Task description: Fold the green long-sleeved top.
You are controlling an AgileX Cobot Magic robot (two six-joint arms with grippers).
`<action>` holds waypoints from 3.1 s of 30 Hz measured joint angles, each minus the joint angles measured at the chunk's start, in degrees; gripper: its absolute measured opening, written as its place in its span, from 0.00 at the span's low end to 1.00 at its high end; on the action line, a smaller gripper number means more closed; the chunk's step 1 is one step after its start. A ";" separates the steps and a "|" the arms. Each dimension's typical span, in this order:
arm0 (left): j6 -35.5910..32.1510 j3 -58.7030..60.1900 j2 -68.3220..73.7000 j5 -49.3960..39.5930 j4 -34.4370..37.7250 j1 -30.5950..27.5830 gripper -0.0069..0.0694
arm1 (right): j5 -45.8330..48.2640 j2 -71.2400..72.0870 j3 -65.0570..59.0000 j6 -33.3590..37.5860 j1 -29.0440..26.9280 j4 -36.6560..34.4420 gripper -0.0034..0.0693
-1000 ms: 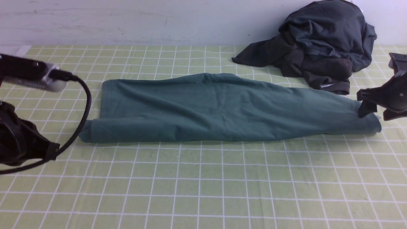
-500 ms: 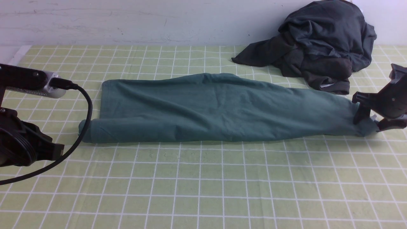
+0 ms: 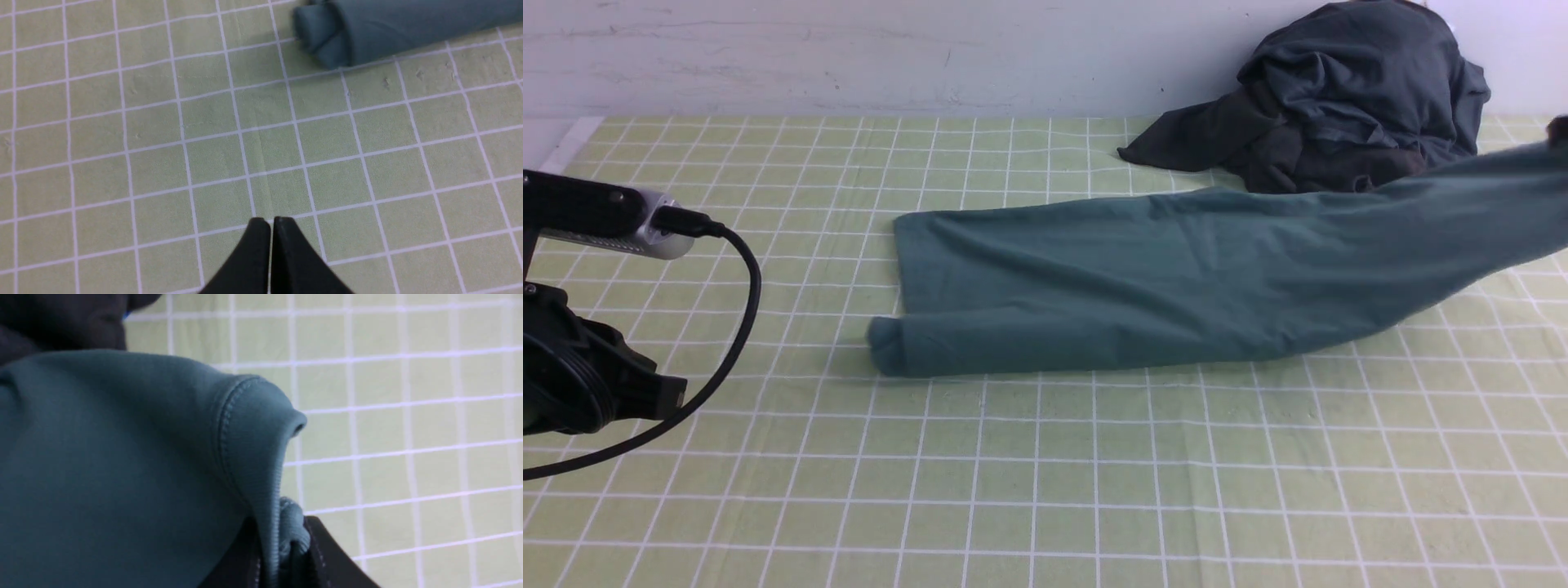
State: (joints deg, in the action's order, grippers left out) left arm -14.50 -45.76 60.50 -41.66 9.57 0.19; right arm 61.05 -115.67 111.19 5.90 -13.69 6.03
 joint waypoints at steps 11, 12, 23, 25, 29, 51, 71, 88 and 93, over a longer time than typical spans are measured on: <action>0.00 0.00 0.00 0.41 1.27 0.00 0.09 | 4.35 3.69 13.08 5.54 18.85 -21.22 0.15; 0.00 0.00 0.00 0.41 1.27 0.00 0.09 | 4.35 3.23 13.08 5.59 20.65 -22.03 0.15; 0.00 0.00 0.00 0.41 1.27 0.00 0.09 | -2.41 -12.55 13.07 5.77 40.46 -24.32 0.19; 0.00 0.00 0.00 0.41 1.27 0.00 0.09 | -4.43 -13.88 13.02 5.77 41.72 -25.40 0.26; 0.00 0.00 0.00 0.41 1.27 0.00 0.09 | -7.93 -13.44 13.07 5.77 42.35 -26.45 0.45; 0.00 0.00 0.00 1.10 4.49 0.00 0.09 | 4.76 -22.16 15.94 10.86 43.68 -31.75 0.04; -0.16 0.00 -2.04 0.80 6.18 0.00 0.09 | -4.30 -15.59 -1.29 13.55 47.60 -25.75 0.03; -13.79 14.59 -34.94 21.20 7.47 0.00 0.09 | -4.76 18.37 0.18 9.53 45.92 -3.77 0.03; -14.99 23.34 -42.55 29.81 7.46 0.00 0.09 | -10.22 34.75 -7.86 8.04 42.21 -2.09 0.03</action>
State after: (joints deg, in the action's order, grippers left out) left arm -29.49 -22.42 17.95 -11.85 17.04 0.19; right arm 50.84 -80.92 103.33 13.94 28.51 3.94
